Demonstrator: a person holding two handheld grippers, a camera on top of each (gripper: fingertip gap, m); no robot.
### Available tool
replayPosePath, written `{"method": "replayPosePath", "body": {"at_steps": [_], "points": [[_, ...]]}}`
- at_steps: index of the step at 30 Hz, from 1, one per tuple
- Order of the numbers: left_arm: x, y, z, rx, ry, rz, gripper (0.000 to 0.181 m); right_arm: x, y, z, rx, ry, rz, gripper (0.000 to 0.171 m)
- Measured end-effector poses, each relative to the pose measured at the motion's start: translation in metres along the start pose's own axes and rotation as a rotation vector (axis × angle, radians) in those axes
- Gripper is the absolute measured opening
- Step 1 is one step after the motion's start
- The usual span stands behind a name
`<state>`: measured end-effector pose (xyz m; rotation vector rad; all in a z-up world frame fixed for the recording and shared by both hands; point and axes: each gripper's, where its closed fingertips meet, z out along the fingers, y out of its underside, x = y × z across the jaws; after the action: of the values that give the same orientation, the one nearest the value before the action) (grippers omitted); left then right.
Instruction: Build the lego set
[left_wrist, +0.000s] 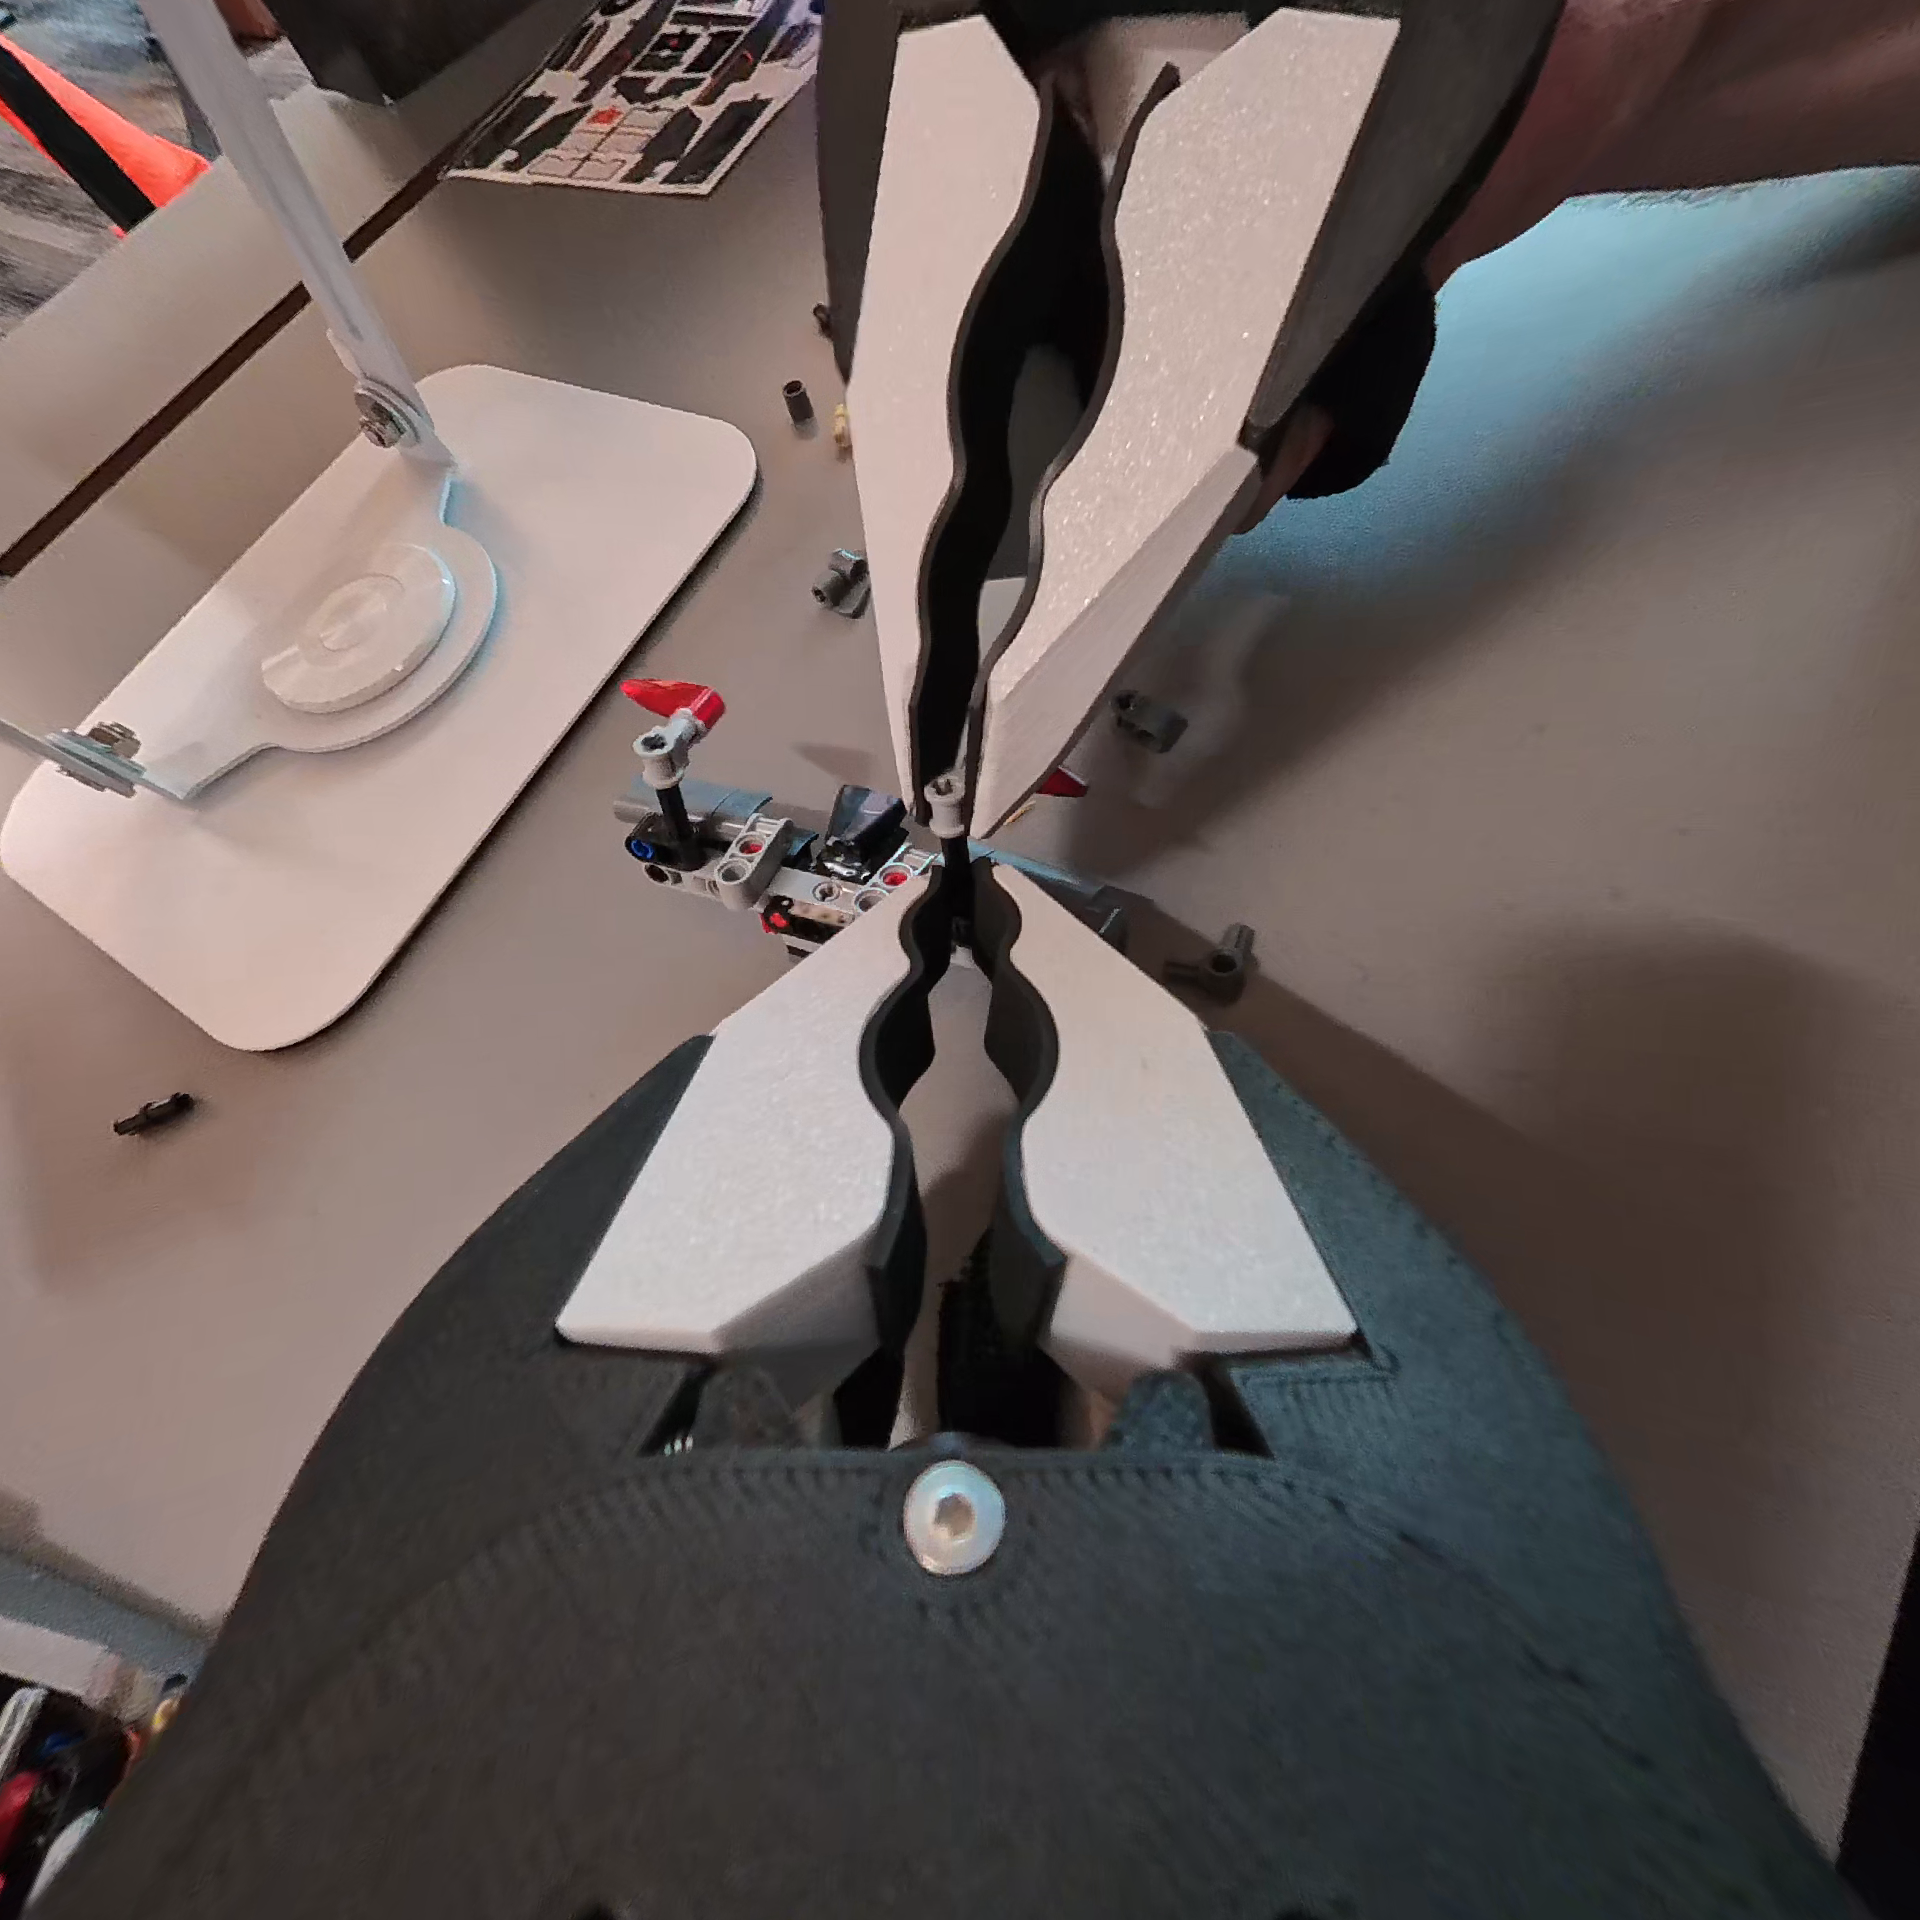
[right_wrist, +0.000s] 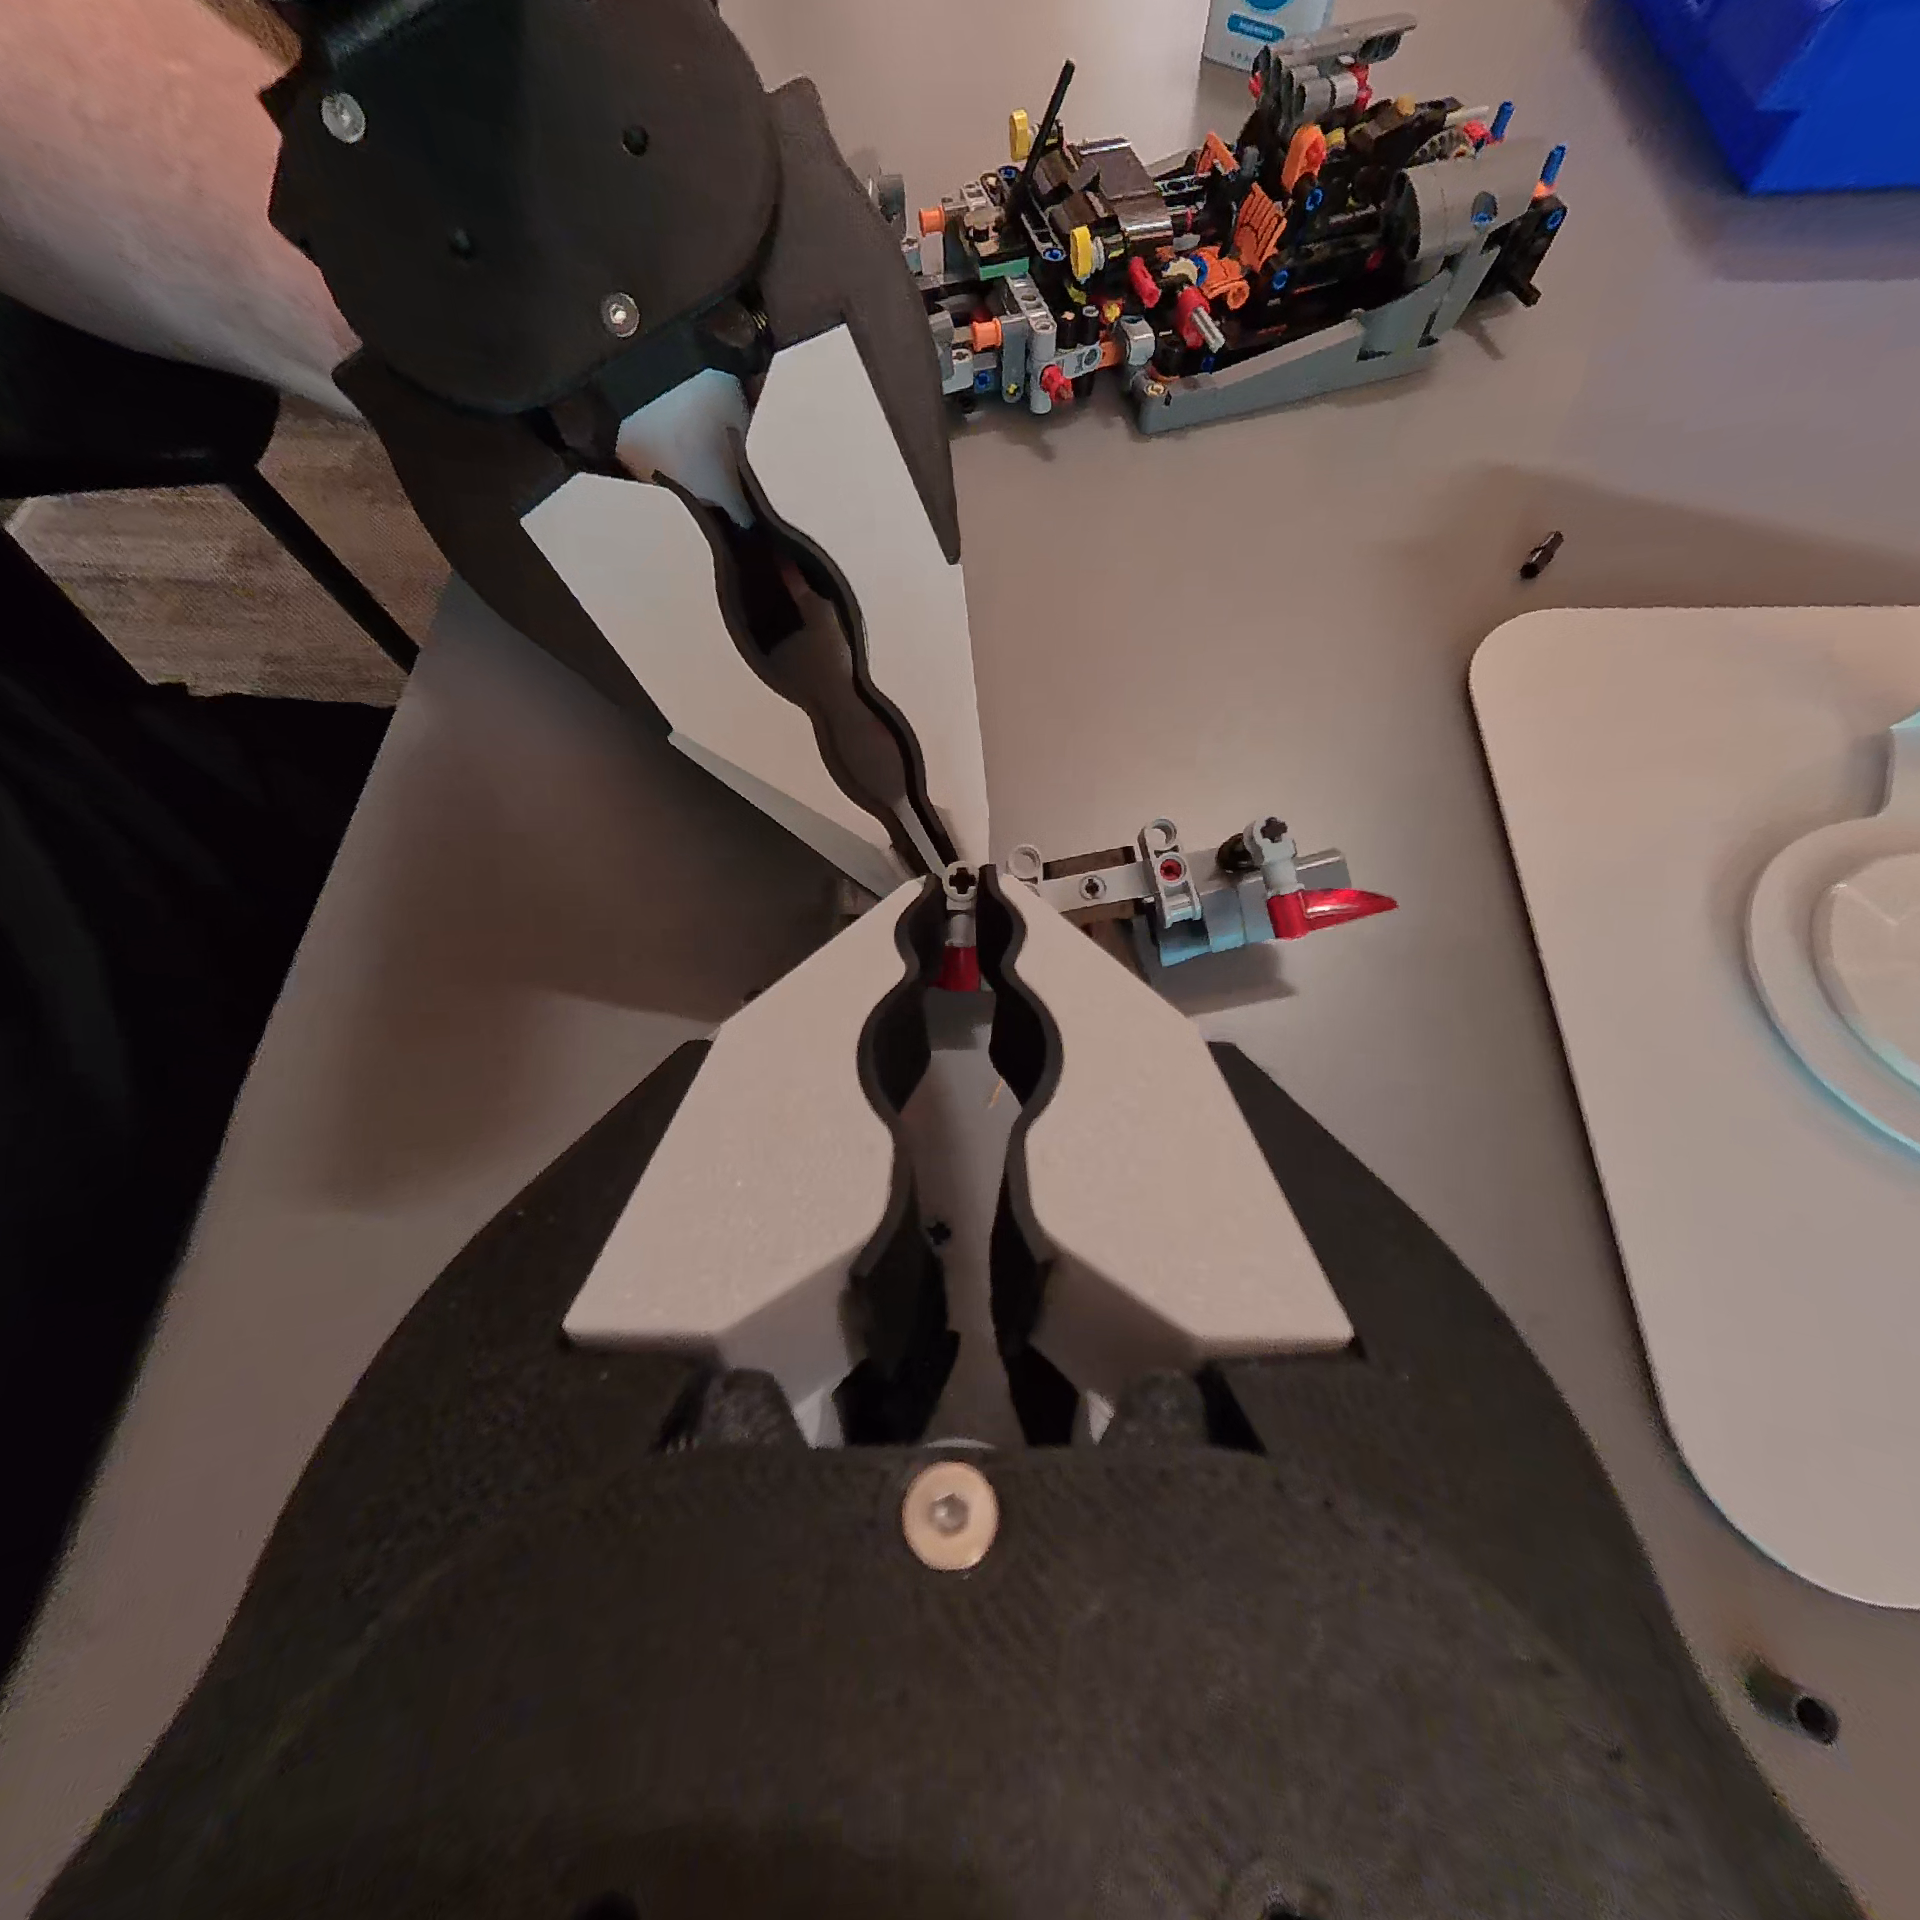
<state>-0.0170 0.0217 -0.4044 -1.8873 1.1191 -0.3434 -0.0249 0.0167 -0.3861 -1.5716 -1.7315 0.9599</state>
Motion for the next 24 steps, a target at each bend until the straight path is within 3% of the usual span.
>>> {"method": "replayPosePath", "body": {"at_steps": [13, 17, 21, 24], "points": [[-0.001, 0.0, 0.001, -0.001, 0.011, -0.012, 0.003, 0.002, 0.004, 0.004, -0.035, -0.044, 0.072, 0.004], [-0.002, 0.0, 0.001, 0.006, -0.012, 0.015, 0.002, 0.003, -0.005, -0.004, 0.007, -0.043, 0.079, 0.024], [-0.005, 0.0, -0.003, 0.007, -0.024, -0.007, 0.006, 0.009, -0.009, -0.023, 0.014, -0.018, 0.085, 0.026], [-0.002, -0.002, -0.013, 0.032, 0.004, -0.032, 0.018, 0.009, -0.005, -0.042, 0.007, 0.003, 0.107, 0.029]]}}
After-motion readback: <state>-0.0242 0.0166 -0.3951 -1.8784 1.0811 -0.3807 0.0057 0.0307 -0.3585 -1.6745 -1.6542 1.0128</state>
